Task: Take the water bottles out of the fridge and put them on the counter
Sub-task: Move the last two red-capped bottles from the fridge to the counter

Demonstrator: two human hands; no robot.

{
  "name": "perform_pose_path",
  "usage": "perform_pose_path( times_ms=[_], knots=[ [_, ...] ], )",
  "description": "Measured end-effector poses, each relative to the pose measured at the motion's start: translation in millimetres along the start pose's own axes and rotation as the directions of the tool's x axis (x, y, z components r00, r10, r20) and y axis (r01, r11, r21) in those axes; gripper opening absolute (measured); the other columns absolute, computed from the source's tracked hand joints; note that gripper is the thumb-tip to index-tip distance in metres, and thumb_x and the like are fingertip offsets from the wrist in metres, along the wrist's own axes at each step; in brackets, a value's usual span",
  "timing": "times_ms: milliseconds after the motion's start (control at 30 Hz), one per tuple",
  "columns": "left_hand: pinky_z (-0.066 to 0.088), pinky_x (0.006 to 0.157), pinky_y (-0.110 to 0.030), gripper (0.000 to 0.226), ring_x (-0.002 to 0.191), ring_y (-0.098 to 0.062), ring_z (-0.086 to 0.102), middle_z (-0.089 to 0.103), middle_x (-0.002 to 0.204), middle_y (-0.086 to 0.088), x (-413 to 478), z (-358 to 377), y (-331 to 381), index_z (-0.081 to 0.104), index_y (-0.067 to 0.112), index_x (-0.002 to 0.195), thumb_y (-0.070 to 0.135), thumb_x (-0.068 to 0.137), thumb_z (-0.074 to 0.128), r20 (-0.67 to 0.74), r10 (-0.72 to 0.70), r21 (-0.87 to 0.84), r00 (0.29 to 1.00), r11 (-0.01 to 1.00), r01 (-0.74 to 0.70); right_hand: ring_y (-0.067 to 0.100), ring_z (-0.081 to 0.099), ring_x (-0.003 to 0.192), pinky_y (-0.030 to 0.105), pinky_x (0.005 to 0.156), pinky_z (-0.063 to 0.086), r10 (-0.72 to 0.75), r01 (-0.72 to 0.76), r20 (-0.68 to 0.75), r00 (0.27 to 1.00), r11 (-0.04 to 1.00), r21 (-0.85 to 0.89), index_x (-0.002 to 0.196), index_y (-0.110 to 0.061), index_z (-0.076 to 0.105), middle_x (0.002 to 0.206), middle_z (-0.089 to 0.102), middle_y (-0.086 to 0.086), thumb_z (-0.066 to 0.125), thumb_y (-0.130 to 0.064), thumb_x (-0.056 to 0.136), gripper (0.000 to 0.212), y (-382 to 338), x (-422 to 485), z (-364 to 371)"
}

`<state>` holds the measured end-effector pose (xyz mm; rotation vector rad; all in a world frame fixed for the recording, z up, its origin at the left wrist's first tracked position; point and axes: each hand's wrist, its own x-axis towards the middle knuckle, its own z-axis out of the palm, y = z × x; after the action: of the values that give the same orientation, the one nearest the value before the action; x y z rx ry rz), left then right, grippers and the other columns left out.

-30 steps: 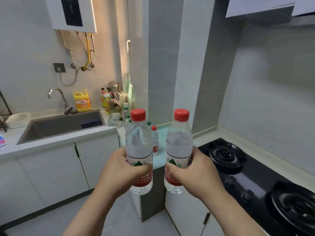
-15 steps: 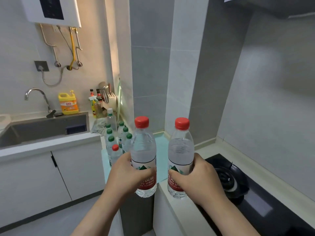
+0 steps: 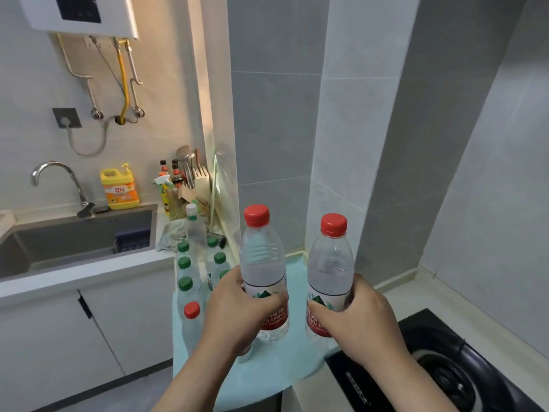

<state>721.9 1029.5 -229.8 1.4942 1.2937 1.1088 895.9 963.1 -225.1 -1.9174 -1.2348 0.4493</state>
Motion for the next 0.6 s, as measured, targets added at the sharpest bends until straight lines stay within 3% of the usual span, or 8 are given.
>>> perform_pose_path(
  times_ms=[233,467,600],
  knots=[
    [0.05,0.062,-0.024,0.033,0.068,0.005,0.067,0.073,0.073,0.017,104.2,32.2,-23.1,0.066,0.03,0.083,0.017,0.06,0.086,-0.017,-0.007,-0.072,1.0,0.997,0.006,0.004,0.061,0.08,0.031,0.069,0.053,0.062,-0.064,-0.063,0.996,0.998,-0.024,0.086,-0.033,0.053,0.082,0.064,-0.018,0.077,-0.049,0.063,0.037,3.2,92.2,45.0],
    [0.055,0.071,-0.031,0.035,0.077,-0.009,0.069,0.073,0.08,0.012,173.0,82.3,-58.7,0.065,0.028,0.087,0.019,0.058,0.083,-0.069,-0.143,-0.097,0.987,0.986,0.136,0.007,0.062,0.079,0.03,0.068,0.053,0.087,-0.088,-0.059,0.994,0.996,-0.021,0.089,-0.029,0.055,0.081,0.063,-0.018,0.079,-0.046,0.064,0.039,28.5,171.9,68.0],
    [0.053,0.063,-0.029,0.029,0.07,-0.009,0.067,0.071,0.07,0.012,194.1,118.6,-78.0,0.064,0.024,0.08,0.013,0.061,0.081,-0.144,-0.251,-0.146,0.957,0.962,0.23,0.012,0.062,0.081,0.029,0.068,0.052,0.112,-0.112,-0.012,0.994,0.993,-0.034,0.093,-0.029,0.056,0.086,0.064,-0.015,0.079,-0.045,0.063,0.042,56.3,213.7,85.2]
  ],
)
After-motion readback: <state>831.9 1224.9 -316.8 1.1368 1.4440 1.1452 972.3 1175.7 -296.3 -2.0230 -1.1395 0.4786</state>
